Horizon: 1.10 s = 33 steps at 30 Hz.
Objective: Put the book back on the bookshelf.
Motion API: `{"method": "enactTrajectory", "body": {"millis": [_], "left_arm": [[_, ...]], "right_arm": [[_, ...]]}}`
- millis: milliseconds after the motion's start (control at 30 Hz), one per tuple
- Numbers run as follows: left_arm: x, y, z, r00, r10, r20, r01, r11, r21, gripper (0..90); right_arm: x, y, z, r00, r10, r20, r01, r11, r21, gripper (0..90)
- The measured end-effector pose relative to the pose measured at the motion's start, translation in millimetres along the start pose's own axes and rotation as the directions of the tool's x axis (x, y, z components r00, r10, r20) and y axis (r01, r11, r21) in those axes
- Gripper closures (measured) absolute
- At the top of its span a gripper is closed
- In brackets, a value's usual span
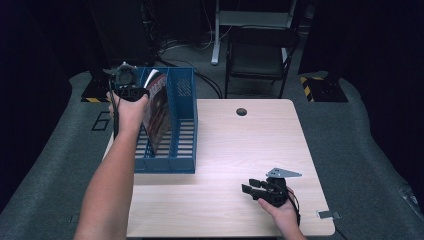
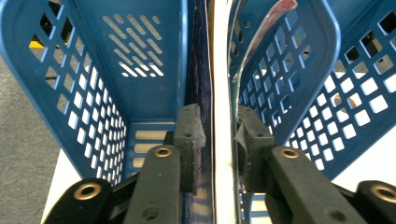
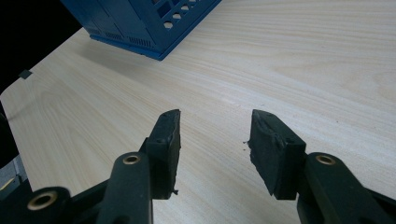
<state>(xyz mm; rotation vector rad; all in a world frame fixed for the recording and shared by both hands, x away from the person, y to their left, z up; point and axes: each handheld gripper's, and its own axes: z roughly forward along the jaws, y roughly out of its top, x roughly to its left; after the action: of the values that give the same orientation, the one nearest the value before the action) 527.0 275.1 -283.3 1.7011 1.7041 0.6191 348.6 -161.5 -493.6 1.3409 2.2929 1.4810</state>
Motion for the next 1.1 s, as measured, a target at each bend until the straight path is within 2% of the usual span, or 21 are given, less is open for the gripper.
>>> {"method": "enactTrajectory", "body": {"millis": [167,300,367,500,733,800,1100], "left_arm": [[2.7,-2.7,-1.3,0.9999,-0.012,0.003,0.012,0.9999,-0.002,66.4],[5.9,-5.5,-1.9,0.9997,-0.015,0.017,0.015,0.9999,-0.004,57.5],[6.5,-6.6,-2.6,0.9995,-0.024,0.018,0.025,0.9995,-0.019,54.2],[8.3,-7.4,-5.6,0.9992,-0.029,0.026,0.03,0.9991,-0.028,52.0],[12.5,-9.0,-8.0,0.999,-0.025,0.038,0.025,0.9996,-0.01,48.0],[11.9,-9.7,-8.7,0.9986,-0.034,0.04,0.035,0.9993,-0.011,46.5],[11.8,-11.3,-14.6,0.9985,-0.014,0.054,0.016,0.9996,-0.024,43.6]], "right_arm": [[0.3,-0.1,1.4,1.0,0.0,0.0,0.0,1.0,0.004,53.0],[0.4,0.1,1.3,1.0,0.001,-0.001,-0.001,1.0,0.004,53.0],[0.5,0.0,1.4,1.0,0.001,-0.001,-0.001,1.0,0.003,53.0],[-0.3,-0.3,2.2,1.0,-0.006,0.002,0.006,1.0,0.003,53.0],[0.3,-0.4,2.8,1.0,-0.006,0.001,0.006,1.0,0.004,52.9],[0.3,-0.4,3.0,1.0,-0.006,0.001,0.006,1.0,0.006,52.9],[0.9,-0.3,4.7,0.9999,-0.011,0.0,0.011,1.0,0.007,52.7]]}}
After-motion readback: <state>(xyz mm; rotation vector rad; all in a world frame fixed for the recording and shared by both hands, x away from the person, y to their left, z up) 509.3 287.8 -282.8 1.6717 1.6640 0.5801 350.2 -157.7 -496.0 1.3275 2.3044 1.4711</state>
